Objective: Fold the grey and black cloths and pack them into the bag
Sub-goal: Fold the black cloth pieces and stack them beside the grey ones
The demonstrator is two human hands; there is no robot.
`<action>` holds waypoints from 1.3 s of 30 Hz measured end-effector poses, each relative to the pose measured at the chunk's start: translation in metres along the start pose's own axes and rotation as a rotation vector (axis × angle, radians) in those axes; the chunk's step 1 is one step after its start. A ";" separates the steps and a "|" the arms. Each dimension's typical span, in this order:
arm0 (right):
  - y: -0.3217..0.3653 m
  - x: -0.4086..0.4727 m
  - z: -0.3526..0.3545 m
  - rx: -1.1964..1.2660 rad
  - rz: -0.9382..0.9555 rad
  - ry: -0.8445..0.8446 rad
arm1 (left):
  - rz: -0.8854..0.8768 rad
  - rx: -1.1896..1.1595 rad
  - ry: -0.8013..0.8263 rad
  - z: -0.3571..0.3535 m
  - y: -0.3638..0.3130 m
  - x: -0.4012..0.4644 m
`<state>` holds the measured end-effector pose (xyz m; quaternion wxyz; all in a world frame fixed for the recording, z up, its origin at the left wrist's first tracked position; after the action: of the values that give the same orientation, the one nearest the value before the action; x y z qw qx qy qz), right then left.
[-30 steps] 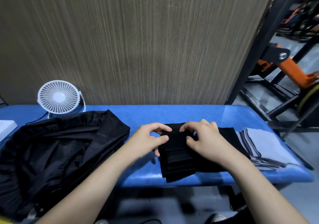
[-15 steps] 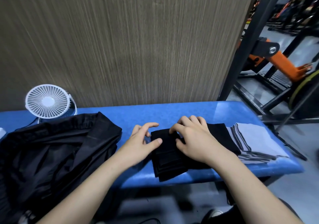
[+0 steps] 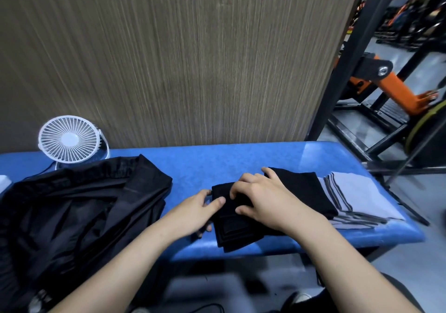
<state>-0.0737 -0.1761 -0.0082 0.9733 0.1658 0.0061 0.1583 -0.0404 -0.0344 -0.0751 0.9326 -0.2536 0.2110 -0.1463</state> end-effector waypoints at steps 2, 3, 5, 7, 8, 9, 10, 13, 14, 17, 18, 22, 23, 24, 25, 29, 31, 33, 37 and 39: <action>-0.002 0.001 -0.001 0.008 -0.008 0.002 | 0.028 -0.181 0.021 -0.004 0.005 0.002; -0.002 0.002 -0.002 0.018 -0.012 0.006 | 0.049 -0.295 0.026 -0.006 0.007 0.003; -0.003 0.004 -0.003 0.030 -0.016 0.014 | 0.089 -0.502 0.030 -0.008 0.008 0.001; -0.001 0.005 -0.004 0.021 -0.013 0.015 | 0.125 -0.614 0.038 -0.010 0.006 -0.003; -0.001 0.005 -0.005 0.014 -0.012 0.012 | 0.137 -0.644 0.045 -0.012 0.004 -0.005; 0.000 0.005 -0.005 0.010 -0.012 0.009 | 0.145 -0.667 0.048 -0.013 0.003 -0.007; 0.000 0.005 -0.005 0.011 -0.015 0.007 | 0.149 -0.689 0.046 -0.015 0.000 -0.008; -0.005 0.004 -0.003 0.056 -0.033 0.001 | 0.157 -0.737 -0.001 -0.017 -0.007 -0.012; -0.007 0.003 -0.002 0.075 -0.041 -0.002 | 0.155 -0.747 -0.019 -0.016 -0.009 -0.013; -0.014 0.000 0.001 0.120 -0.064 -0.010 | 0.128 -0.820 -0.012 -0.017 -0.017 -0.014; -0.016 0.000 0.002 0.131 -0.069 -0.012 | 0.118 -0.850 0.000 -0.017 -0.019 -0.014; -0.017 -0.001 0.001 0.148 -0.067 -0.013 | 0.097 -0.902 0.013 -0.020 -0.020 -0.013; -0.016 -0.001 0.001 0.145 -0.065 -0.012 | 0.098 -0.908 0.019 -0.021 -0.019 -0.011; -0.016 -0.001 0.002 0.142 -0.065 -0.010 | 0.095 -0.912 0.033 -0.021 -0.018 -0.009; -0.015 -0.001 0.002 0.141 -0.065 -0.009 | 0.088 -0.912 0.053 -0.021 -0.019 -0.008; -0.017 -0.001 0.002 0.157 -0.057 -0.026 | -0.001 -0.802 0.094 -0.023 -0.028 -0.008; -0.018 -0.003 0.002 0.148 -0.056 -0.041 | -0.035 -0.772 0.090 -0.027 -0.032 -0.007; -0.020 -0.004 0.003 0.128 -0.060 -0.051 | -0.060 -0.762 0.094 -0.030 -0.034 -0.006; -0.018 -0.005 0.002 0.121 -0.060 -0.050 | -0.074 -0.778 0.053 -0.031 -0.033 -0.004; -0.014 -0.004 0.002 0.109 -0.048 -0.057 | -0.066 -0.813 0.024 -0.031 -0.032 -0.004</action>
<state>-0.0732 -0.1906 -0.0110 0.9662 0.2230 -0.0089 0.1294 -0.0638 -0.0722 -0.0811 0.7485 -0.6066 0.2544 -0.0839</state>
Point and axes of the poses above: each hand's wrist, its own x-axis towards the middle knuckle, its own z-axis out of the back of the hand, y = z × x, the point moved 8 cm from there along x, towards the middle knuckle, and after that the axes turned 13 degrees about x, right-handed, at the moved point
